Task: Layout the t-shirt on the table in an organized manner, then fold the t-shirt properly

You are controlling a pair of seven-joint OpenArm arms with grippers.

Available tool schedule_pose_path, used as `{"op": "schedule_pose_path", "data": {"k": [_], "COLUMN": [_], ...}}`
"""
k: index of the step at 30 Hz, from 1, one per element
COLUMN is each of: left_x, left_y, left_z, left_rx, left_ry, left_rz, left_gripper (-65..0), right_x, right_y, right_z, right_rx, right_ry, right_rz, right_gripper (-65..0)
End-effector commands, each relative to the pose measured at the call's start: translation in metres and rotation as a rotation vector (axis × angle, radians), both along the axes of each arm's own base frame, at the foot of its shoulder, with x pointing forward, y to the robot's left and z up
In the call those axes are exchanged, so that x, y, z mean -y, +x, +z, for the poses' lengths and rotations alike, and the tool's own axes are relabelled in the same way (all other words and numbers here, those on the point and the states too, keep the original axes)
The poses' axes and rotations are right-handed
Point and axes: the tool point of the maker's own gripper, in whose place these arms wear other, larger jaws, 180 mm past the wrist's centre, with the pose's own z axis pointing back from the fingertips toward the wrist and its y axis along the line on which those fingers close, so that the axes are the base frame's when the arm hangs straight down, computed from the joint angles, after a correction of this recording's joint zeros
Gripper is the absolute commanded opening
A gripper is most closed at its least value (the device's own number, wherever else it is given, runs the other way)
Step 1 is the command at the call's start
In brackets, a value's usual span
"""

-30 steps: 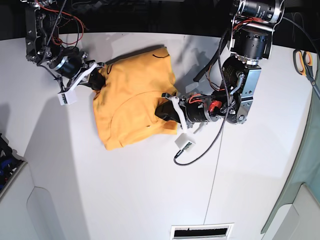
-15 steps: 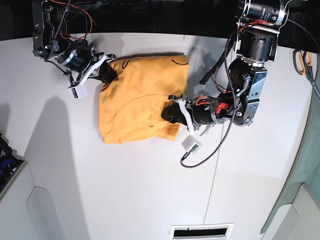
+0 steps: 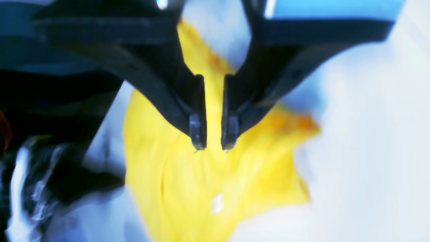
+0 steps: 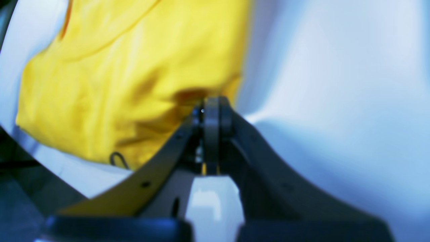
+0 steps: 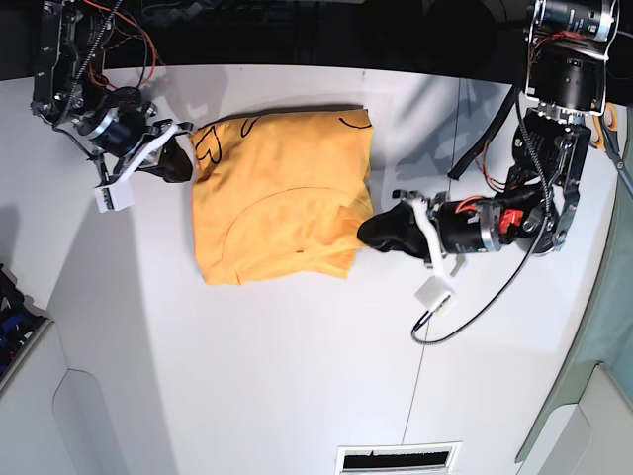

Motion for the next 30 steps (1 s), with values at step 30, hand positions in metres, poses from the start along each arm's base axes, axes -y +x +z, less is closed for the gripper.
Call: {"op": "schedule_pose_path", "data": {"k": [30], "left_x": [-0.084], "left_y": [-0.357], "left_z": [-0.169], "left_rx": [-0.514], "left_ry": [0.449], "left_rz": [-0.018], "left_gripper": [-56.2], "right_x": [0.003], "right_y": [-0.273], "right_z": [-0.112], "right_rx": [-0.545], "right_ry": [-0.175], "right_rz": [0.313], "right_gripper": [-65.0]}}
